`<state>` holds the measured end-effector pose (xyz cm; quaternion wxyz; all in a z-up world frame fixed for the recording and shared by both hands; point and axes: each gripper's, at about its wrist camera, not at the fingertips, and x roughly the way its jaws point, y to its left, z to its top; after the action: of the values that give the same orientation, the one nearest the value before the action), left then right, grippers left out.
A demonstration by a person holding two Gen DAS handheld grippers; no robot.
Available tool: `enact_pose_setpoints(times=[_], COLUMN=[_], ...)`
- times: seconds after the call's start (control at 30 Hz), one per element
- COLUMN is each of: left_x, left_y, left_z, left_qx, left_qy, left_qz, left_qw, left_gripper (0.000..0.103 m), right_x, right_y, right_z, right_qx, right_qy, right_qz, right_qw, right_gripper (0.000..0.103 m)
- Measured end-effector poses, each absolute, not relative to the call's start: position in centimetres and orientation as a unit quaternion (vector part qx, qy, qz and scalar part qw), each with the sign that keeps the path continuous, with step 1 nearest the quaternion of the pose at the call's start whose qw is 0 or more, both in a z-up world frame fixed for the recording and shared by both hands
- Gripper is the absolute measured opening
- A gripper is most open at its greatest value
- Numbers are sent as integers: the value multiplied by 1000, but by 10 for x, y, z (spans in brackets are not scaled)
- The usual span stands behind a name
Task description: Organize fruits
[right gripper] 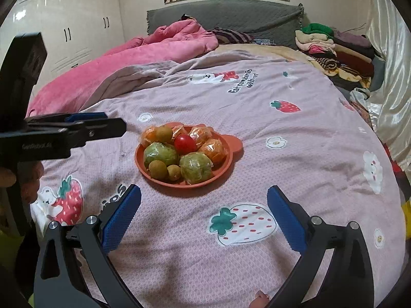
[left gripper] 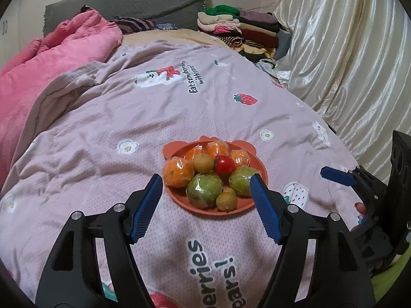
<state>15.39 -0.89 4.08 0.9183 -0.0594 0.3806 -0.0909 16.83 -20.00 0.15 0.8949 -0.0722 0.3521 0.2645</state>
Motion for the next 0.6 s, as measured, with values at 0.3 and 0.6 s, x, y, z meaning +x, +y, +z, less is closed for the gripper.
enact_pose_setpoints(times=[0.3, 0.6], left_x=[127, 102], left_y=[-8, -7], left_z=[43, 42], left_qx=[-58, -63], left_qy=[376, 373], left_qz=[-79, -58], left_qw=[921, 924], left_gripper=[78, 93], right_x=[155, 141], right_y=[-205, -208], right_z=[15, 21], right_qx=[-70, -73], right_qy=[336, 331], right_qz=[254, 252], right_qw=[904, 906], right_gripper=[98, 98])
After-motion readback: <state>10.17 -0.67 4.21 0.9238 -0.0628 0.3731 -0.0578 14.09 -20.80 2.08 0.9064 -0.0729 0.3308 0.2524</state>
